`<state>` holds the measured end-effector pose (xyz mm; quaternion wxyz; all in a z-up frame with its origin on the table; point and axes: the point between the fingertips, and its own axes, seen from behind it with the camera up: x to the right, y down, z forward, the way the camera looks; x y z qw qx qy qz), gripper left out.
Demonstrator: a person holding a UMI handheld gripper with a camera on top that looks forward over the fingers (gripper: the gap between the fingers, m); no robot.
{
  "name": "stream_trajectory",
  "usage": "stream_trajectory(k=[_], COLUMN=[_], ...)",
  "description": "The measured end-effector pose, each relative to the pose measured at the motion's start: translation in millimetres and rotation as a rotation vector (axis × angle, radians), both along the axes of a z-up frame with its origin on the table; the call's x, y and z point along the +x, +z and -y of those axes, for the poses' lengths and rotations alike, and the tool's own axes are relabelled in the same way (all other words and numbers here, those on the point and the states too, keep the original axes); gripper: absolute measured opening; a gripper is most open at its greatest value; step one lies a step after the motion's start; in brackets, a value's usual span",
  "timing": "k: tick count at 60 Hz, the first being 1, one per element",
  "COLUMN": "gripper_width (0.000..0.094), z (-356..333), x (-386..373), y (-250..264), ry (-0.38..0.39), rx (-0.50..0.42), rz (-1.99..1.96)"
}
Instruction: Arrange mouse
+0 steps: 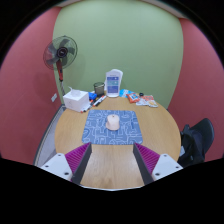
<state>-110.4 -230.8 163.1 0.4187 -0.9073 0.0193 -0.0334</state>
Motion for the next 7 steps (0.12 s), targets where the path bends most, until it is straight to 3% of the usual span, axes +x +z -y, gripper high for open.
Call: stream_trajectory(k=[7], gripper_width=[0.0844], z=[6.2], x=[-1.2], y=[-2.3], ry=[0.019], rx=[0.007], rz=[0.02])
